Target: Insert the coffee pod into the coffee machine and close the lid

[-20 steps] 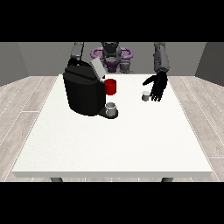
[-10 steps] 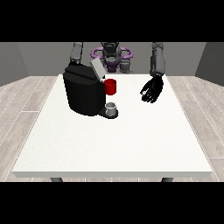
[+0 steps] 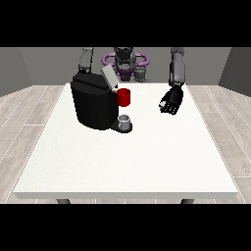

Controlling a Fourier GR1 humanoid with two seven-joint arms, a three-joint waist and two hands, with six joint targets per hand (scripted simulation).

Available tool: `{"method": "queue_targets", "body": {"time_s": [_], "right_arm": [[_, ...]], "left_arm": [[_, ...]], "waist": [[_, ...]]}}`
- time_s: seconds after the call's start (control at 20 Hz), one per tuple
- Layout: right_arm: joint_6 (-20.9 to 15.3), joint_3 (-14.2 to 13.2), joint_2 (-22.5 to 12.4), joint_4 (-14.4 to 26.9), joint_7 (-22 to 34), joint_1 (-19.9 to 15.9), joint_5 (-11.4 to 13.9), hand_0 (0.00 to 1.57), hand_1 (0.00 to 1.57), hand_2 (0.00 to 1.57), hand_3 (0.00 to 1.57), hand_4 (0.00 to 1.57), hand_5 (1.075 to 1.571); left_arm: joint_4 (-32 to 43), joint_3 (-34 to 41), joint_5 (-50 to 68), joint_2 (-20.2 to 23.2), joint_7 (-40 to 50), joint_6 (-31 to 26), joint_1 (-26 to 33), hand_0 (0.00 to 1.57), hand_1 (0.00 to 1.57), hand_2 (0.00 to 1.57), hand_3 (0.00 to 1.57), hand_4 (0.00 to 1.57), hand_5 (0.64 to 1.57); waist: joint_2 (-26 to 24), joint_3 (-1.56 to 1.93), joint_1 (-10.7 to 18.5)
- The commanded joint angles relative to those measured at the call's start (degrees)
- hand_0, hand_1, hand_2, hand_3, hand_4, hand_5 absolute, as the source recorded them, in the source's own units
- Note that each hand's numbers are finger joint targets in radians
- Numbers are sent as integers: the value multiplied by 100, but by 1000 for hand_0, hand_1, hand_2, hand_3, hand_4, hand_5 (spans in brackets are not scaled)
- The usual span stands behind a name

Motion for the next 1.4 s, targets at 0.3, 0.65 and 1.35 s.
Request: {"method": "queue_targets", "body": {"time_s": [0.3,0.65,1.35], "right_arm": [[-116,-94,63,470,10,-22,-71,0,0,0,0,0,1571],[-434,-6,88,714,-139,314,284,0,0,0,0,0,1571],[-285,-360,-163,1305,-130,-52,186,0,0,0,0,0,1571]], "left_arm": [[589,39,-488,-251,-279,-92,-331,1124,1124,1198,1089,394,1571],[398,426,118,-666,-553,-371,-571,1451,1451,1437,1359,521,1571],[-187,327,-4,-799,118,-1868,-1421,1424,1424,1404,1341,557,1571]], "waist": [[-302,-3,163],[-533,-3,157],[-1165,-1,362]]}}
